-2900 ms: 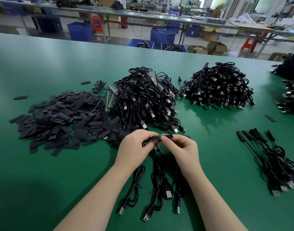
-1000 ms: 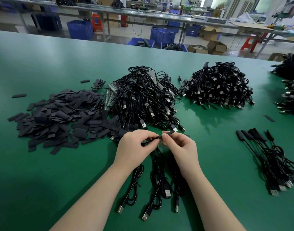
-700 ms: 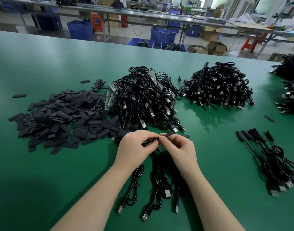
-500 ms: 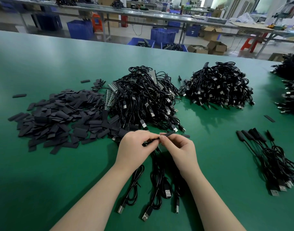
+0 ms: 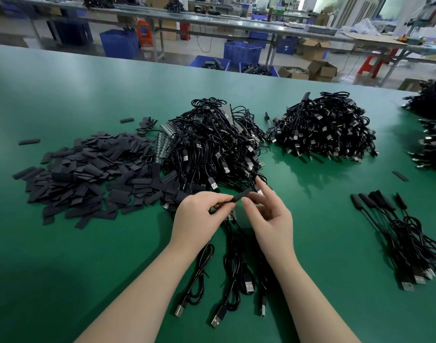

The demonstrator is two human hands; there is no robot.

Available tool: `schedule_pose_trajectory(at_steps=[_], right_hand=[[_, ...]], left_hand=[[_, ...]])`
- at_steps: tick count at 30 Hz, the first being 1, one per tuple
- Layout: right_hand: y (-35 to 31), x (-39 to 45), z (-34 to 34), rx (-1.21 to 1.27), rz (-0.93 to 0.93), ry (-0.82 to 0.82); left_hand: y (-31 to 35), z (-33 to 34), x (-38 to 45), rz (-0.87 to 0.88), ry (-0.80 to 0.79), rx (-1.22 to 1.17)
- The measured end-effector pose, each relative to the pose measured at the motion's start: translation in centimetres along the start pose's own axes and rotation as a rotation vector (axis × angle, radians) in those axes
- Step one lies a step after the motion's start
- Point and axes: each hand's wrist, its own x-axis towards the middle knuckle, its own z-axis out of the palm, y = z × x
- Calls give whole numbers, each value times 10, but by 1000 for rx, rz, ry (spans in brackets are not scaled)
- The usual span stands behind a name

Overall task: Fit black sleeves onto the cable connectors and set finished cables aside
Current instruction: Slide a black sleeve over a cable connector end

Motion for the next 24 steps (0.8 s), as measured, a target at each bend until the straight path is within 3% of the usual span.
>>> schedule_pose_trajectory(at_steps=[24], right_hand=[[5, 2, -5, -101, 108, -148]], left_hand=[[-6, -6, 3, -71, -64, -90]])
